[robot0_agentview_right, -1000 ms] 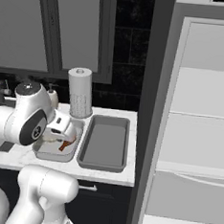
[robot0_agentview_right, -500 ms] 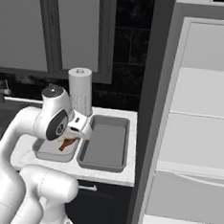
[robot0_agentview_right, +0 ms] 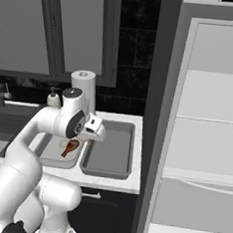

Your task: Place one garlic and one chicken drumstick in each tupperware on the nearby counter, to pack two identical lunches.

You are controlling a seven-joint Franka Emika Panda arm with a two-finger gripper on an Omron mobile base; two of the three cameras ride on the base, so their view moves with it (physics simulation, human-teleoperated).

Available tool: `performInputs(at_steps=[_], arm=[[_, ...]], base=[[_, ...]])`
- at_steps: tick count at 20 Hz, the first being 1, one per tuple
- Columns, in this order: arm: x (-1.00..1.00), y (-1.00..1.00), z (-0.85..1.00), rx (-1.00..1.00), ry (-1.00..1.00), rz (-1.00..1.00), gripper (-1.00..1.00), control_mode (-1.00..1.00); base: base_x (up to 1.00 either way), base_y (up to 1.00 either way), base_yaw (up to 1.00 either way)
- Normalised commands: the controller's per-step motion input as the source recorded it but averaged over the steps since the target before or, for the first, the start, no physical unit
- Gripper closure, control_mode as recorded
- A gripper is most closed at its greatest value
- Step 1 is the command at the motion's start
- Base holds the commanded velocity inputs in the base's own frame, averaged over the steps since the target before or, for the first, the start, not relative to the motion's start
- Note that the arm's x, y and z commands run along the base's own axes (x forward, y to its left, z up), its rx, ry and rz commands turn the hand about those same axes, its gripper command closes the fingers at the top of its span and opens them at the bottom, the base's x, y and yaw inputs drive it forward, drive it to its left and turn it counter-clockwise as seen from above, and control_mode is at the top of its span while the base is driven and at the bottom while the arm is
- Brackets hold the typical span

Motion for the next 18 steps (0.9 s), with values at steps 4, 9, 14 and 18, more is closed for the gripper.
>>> performInputs(at_steps=[4,9,14,18], arm=[[0.41,-0.05,-0.31,0.0,0.0,0.0,1.0,-1.0],[0.33,-0.13,-0.38,0.0,0.0,0.0,1.0,-1.0],[0.29,-0.11,-0.38,0.0,0.0,0.0,1.0,-1.0],[0.31,-0.04,-0.33,0.0,0.0,0.0,1.0,-1.0]], base=[[0.0,0.0,0.0],[0.0,0.0,0.0],[0.0,0.0,0.0],[0.0,0.0,0.0]])
